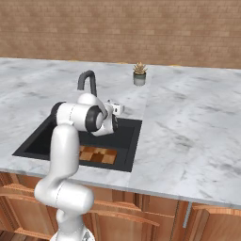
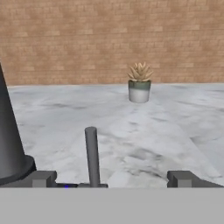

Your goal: Turn on the sink faucet with hot water and rinse the cutting board for ten seconds, then turn off the faucet. Push the cutting board to reach the water if necessary.

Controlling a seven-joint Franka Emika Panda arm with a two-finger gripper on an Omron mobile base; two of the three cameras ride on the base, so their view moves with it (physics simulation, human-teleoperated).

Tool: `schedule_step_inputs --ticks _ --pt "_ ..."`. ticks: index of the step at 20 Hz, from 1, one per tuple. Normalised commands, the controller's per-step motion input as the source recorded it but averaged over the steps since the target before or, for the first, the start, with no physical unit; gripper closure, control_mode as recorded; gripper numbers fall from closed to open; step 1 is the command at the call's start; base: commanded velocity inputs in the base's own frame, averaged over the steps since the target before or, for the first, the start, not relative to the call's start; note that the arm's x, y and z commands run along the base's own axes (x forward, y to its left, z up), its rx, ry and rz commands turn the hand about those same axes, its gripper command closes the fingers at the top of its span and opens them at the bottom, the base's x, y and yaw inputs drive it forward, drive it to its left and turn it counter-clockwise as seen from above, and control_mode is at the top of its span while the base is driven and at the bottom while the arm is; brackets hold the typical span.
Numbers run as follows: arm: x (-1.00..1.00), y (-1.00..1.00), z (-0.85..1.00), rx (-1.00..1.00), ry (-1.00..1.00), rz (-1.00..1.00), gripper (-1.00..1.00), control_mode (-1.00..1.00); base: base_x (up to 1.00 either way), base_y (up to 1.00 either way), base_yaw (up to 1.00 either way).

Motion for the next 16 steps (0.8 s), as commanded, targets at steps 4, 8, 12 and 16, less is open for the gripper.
schedule_step_inputs --ticks 4,8,12,16 --pt "0.14 0.1 -0.1 0.0 0.0 0.0 -1.0 -1.0 0.0 0.0 0.0" --pt "0.18 0.04 -0.04 0.0 0.0 0.0 -1.0 -1.0 0.0 0.0 0.0" --pt "0.22 0.0 -0.02 0.0 0.0 0.0 -1.0 -1.0 0.0 0.0 0.0" --pt "0.21 0.0 -0.03 0.0 0.0 0.0 -1.0 -1.0 0.0 0.0 0.0"
